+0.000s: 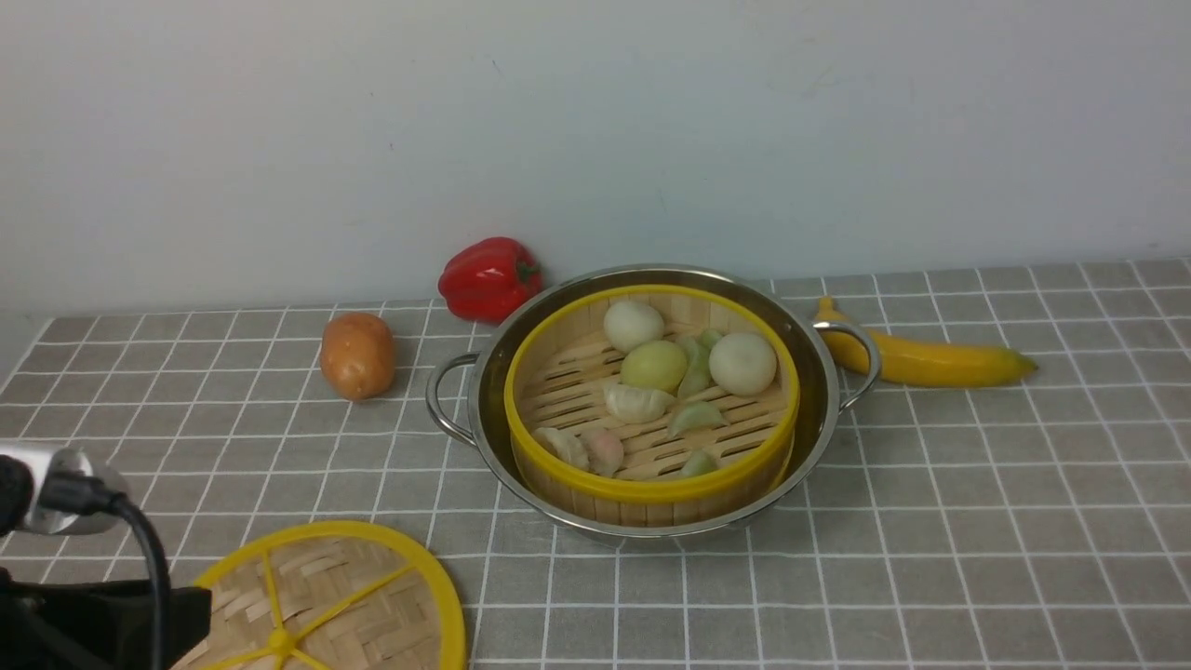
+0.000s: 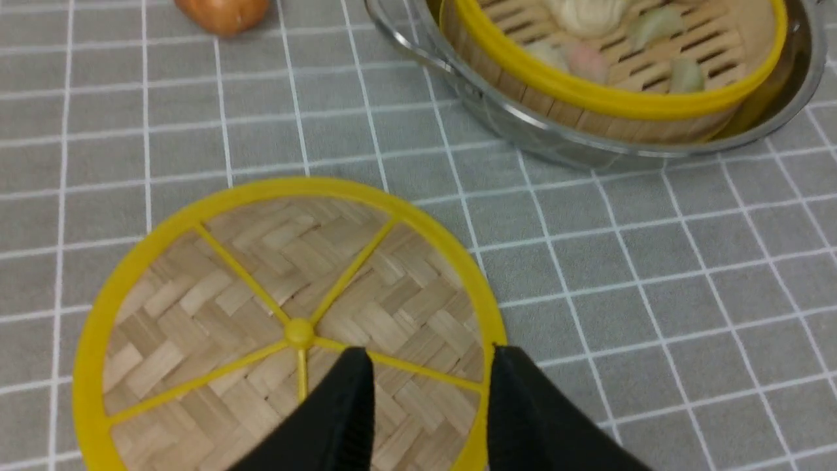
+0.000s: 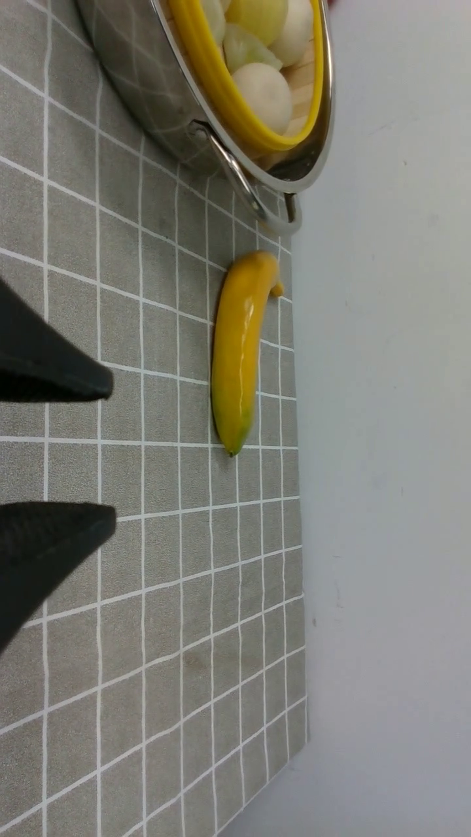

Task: Place the steamer in the pot on the grey tablecloth, and put the lid on the steamer.
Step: 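Grasp the bamboo steamer lid lying on the table by its centre knob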

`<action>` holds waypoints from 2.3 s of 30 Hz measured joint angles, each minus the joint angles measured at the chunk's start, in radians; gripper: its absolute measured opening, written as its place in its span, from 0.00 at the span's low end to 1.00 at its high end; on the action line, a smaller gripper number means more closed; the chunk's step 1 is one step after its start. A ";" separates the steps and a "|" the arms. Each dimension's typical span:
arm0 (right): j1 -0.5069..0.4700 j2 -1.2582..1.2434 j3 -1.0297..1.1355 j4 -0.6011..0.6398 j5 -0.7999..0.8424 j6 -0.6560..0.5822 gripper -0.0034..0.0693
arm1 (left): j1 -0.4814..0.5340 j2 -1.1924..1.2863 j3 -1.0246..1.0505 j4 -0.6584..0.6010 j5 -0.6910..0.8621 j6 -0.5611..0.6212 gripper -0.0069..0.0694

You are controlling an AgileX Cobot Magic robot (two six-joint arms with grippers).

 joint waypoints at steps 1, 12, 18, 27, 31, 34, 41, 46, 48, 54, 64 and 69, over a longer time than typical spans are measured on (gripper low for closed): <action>0.000 0.000 0.000 0.000 0.000 0.000 0.38 | 0.000 0.010 0.001 0.002 0.007 -0.001 0.41; 0.000 0.000 0.001 0.000 -0.001 0.000 0.38 | 0.000 0.222 0.001 0.024 0.203 -0.080 0.41; 0.000 0.000 0.001 0.000 -0.001 0.000 0.38 | 0.000 0.247 0.001 0.019 0.143 -0.043 0.41; 0.000 0.000 0.001 0.003 -0.001 0.000 0.38 | 0.000 0.247 0.002 0.154 0.036 0.071 0.41; 0.000 0.000 0.001 0.003 -0.001 0.000 0.38 | 0.000 0.247 0.002 0.124 -0.017 0.191 0.41; 0.000 0.000 0.001 0.003 -0.001 0.000 0.38 | -0.004 0.247 0.002 0.101 -0.025 0.249 0.41; 0.000 0.000 0.001 0.003 -0.001 0.000 0.38 | -0.004 0.248 0.000 0.071 -0.039 0.262 0.41; 0.000 0.000 0.001 0.003 -0.001 0.000 0.38 | 0.013 0.284 -0.026 0.162 0.026 -0.007 0.41; 0.000 0.000 0.001 0.003 -0.001 0.000 0.38 | 0.013 0.315 -0.038 0.223 0.081 -0.134 0.41; 0.000 0.000 0.001 0.003 -0.001 0.000 0.38 | 0.014 0.428 -0.062 0.292 0.128 -0.409 0.41; 0.000 0.000 0.001 0.003 -0.001 0.000 0.38 | 0.014 0.517 -0.088 0.106 -0.023 -0.598 0.41; 0.000 0.000 0.001 0.003 -0.001 0.000 0.38 | 0.014 0.559 -0.097 0.044 -0.119 -0.346 0.41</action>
